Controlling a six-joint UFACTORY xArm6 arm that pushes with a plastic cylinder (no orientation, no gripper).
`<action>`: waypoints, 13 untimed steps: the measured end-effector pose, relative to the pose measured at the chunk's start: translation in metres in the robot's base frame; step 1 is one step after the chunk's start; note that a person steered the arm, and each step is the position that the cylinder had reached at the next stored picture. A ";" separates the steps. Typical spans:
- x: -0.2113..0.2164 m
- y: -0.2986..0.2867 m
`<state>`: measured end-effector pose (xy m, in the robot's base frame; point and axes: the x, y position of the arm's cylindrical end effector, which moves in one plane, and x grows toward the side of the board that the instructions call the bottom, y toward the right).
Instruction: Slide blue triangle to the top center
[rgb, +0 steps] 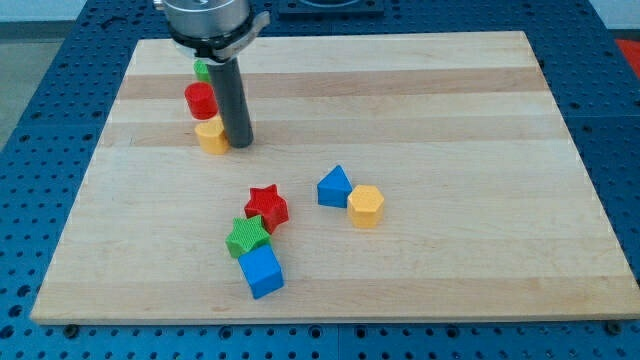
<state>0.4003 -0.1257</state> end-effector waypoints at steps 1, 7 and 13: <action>0.000 -0.016; 0.158 0.235; 0.056 0.094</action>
<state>0.4560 -0.0315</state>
